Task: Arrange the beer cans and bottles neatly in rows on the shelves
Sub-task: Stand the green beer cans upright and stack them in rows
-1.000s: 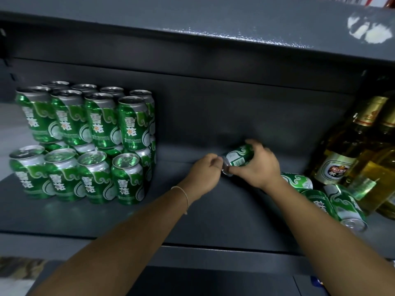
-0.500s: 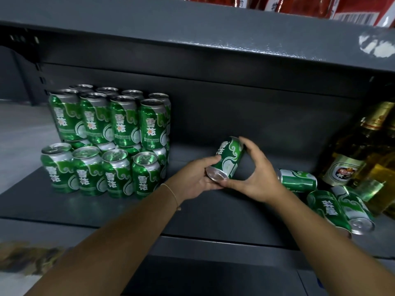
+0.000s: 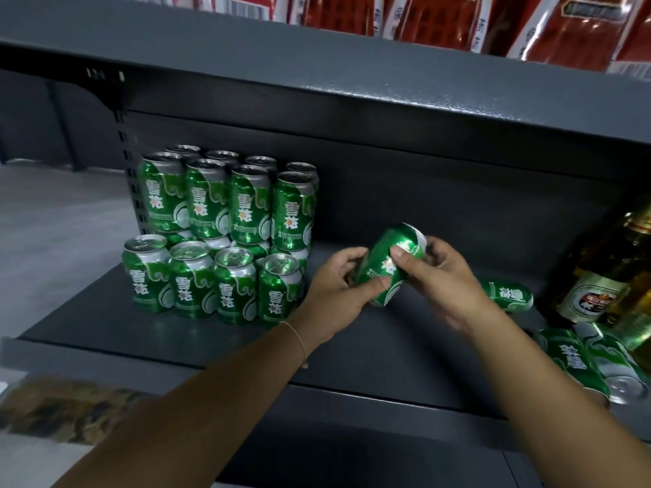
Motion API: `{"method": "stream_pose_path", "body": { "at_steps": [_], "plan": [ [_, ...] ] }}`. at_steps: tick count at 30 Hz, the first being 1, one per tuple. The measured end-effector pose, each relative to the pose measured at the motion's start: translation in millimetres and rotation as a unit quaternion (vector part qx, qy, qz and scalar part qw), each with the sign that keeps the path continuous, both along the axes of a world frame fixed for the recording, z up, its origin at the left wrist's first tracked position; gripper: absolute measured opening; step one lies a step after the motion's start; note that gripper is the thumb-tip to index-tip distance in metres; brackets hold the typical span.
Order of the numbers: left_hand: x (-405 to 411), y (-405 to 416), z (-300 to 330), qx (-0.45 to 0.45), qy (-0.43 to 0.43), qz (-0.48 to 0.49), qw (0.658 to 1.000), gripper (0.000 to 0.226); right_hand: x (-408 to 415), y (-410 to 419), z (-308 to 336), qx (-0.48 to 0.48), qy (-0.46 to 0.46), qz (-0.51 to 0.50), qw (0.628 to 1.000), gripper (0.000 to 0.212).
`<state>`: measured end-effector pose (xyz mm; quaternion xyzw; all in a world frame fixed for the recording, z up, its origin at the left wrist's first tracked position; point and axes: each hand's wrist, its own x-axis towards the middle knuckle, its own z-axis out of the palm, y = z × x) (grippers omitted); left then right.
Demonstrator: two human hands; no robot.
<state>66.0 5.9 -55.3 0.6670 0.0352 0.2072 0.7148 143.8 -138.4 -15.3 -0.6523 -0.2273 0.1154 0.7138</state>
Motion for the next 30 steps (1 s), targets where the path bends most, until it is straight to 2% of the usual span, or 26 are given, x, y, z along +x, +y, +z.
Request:
{"method": "stream_pose_path", "body": {
  "at_steps": [6, 9, 14, 17, 19, 22, 25, 30],
  "plan": [
    [-25, 16, 17, 0.053, -0.068, 0.050, 0.995, 0.061, -30, 25, 27, 0.031, 0.001, 0.021, 0.999, 0.061],
    [-41, 31, 30, 0.068, -0.082, 0.054, 0.993, 0.061, -44, 44, 35, 0.056, -0.002, 0.025, 0.998, 0.066],
    [-74, 70, 49, 0.130, -0.060, 0.052, 0.988, 0.065, -69, 81, 43, 0.066, -0.016, 0.034, 0.997, 0.065],
    [-96, 98, 56, 0.167, -0.043, 0.045, 0.984, 0.072, -81, 108, 46, 0.066, -0.030, 0.039, 0.997, 0.053],
    [-111, 117, 59, 0.167, -0.039, 0.040, 0.984, 0.070, -88, 127, 47, 0.067, -0.038, 0.047, 0.996, 0.046],
    [-128, 148, 61, 0.153, -0.033, 0.069, 0.985, 0.061, -101, 154, 49, 0.055, -0.055, 0.055, 0.995, 0.051],
    [-139, 179, 59, 0.181, -0.039, 0.120, 0.975, 0.053, -112, 184, 48, 0.020, -0.077, 0.049, 0.996, 0.045],
    [-156, 227, 58, 0.196, -0.038, 0.147, 0.969, 0.048, -126, 233, 46, -0.032, -0.120, 0.032, 0.992, 0.048]
  ]
}}
